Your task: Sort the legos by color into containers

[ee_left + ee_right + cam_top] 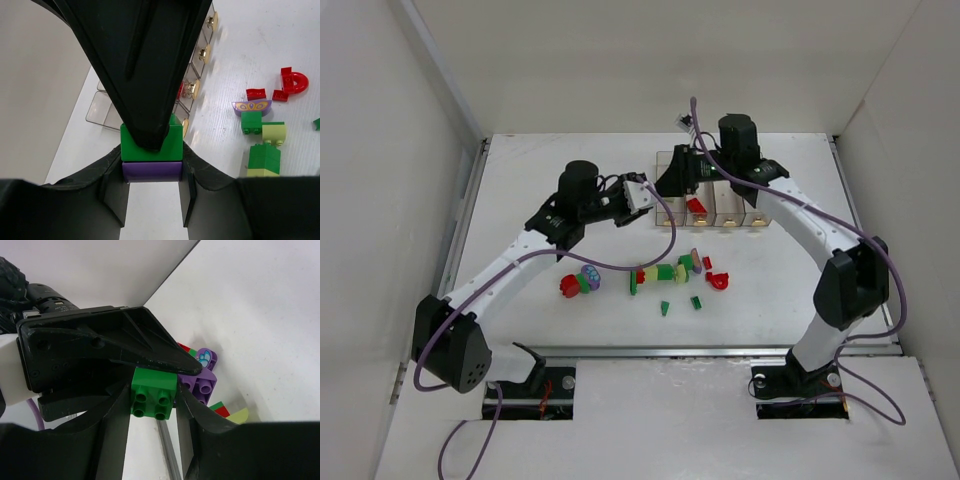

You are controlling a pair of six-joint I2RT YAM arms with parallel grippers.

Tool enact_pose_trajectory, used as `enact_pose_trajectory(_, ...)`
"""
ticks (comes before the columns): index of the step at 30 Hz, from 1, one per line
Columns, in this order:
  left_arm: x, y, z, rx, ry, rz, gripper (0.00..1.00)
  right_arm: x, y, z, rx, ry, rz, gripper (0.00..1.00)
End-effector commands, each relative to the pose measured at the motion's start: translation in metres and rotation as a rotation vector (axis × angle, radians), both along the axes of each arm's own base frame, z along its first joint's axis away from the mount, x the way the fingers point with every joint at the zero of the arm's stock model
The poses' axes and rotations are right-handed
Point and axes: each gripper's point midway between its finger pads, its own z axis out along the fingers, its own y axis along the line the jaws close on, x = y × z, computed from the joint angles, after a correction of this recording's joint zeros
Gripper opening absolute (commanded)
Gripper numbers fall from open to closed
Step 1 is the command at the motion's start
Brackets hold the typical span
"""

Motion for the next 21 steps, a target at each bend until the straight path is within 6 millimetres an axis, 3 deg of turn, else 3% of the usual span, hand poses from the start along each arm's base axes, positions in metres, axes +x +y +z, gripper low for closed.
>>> enact_pose_trajectory(1, -0.002, -0.007, 0.018, -0.055, -0.019, 0.0, 0.0, 0.016, -0.017, 0.015, 0.011, -0.071, -0.093, 0.0)
enact_pose_trajectory(5, -0.001, -0.001, 0.005, -0.034, 0.026, 0.04, 0.0, 0.054, -0.078, 0.004, -0.021, -0.035, -0.317, 0.0)
enact_pose_trajectory(9, 0.0, 0.002, -0.004, -0.013, 0.059, 0.065, 0.0, 0.073, -0.124, 0.004, -0.044, -0.049, -0.482, 0.0)
enact_pose_trajectory(12, 0.002, 0.002, -0.009, -0.011, 0.076, 0.078, 0.0, 0.087, -0.148, 0.003, -0.07, -0.068, -0.574, 0.0)
enact_pose_trajectory(14, 0.002, 0.002, -0.009, -0.017, 0.086, 0.081, 0.0, 0.1, -0.162, -0.025, -0.188, -0.069, -0.637, 0.0)
enact_pose_trajectory(15, 0.002, -0.001, -0.008, -0.02, 0.088, 0.07, 0.0, 0.117, -0.188, -0.045, -0.296, -0.061, -0.766, 0.0)
enact_pose_trajectory(16, 0.002, -0.001, -0.008, -0.025, 0.099, 0.073, 0.0, 0.121, -0.2, -0.058, -0.384, -0.035, -0.805, 0.0)
enact_pose_trajectory(17, 0.002, -0.001, -0.008, -0.025, 0.099, 0.073, 0.0, 0.131, -0.21, -0.085, -0.477, -0.021, -0.815, 0.0)
enact_pose_trajectory(21, 0.001, -0.003, -0.004, -0.037, 0.101, 0.065, 0.0, 0.149, -0.218, -0.12, -0.6, 0.021, -0.777, 0.04)
